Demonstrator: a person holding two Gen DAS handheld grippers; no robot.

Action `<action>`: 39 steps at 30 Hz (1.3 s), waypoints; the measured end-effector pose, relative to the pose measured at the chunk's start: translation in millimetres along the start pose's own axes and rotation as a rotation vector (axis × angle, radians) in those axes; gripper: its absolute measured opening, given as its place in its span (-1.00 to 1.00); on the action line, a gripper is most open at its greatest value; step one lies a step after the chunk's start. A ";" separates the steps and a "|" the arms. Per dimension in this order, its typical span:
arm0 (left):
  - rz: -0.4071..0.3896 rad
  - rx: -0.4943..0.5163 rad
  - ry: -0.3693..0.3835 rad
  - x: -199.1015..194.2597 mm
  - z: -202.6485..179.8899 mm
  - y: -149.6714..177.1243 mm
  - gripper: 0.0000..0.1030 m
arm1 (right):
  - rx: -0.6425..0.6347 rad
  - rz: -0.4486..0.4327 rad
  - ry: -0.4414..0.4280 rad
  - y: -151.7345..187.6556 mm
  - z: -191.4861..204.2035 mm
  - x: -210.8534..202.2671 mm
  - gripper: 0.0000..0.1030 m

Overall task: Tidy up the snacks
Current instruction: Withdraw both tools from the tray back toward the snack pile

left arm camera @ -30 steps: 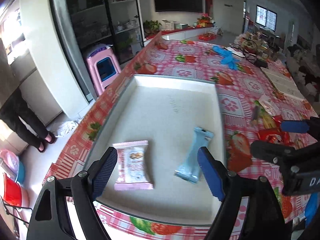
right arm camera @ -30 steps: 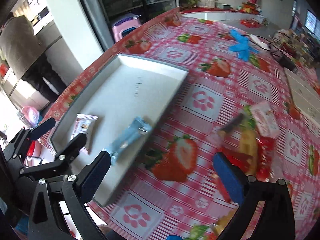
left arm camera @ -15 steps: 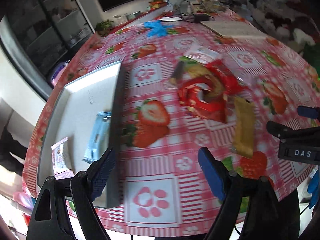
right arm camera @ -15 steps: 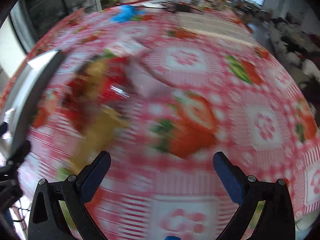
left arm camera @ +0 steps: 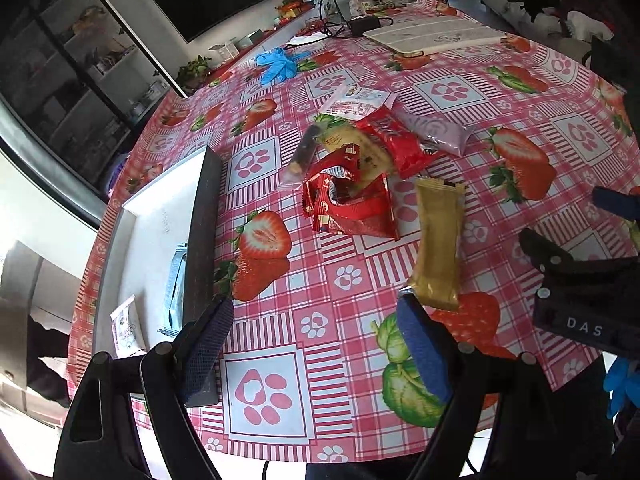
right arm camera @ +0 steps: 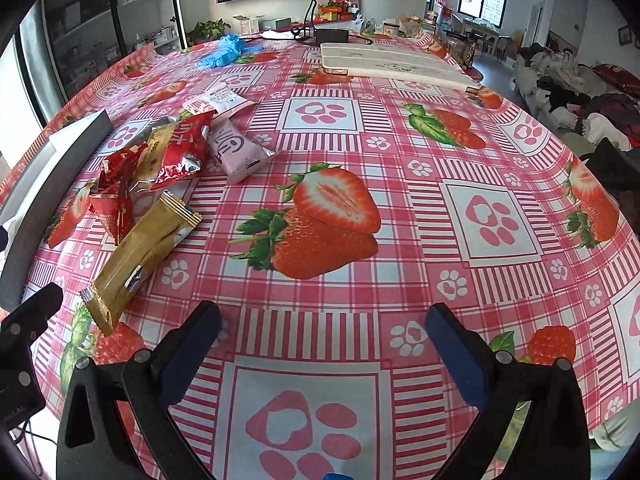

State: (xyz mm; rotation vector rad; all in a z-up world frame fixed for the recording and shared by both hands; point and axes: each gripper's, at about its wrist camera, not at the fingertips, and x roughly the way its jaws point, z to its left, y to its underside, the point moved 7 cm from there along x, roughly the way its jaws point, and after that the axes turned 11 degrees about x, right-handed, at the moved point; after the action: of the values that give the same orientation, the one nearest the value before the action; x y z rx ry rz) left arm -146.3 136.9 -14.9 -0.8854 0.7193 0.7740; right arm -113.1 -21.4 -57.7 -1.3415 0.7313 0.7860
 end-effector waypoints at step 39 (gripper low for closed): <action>0.055 -0.120 0.131 4.7 11.0 5.6 0.67 | 0.001 -0.004 -0.001 0.6 -0.1 -0.9 1.00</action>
State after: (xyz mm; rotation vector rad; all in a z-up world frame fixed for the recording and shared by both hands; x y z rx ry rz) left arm -146.0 150.1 -15.9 -1.0356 0.8222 0.8200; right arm -114.1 -21.6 -57.2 -1.3413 0.7273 0.7832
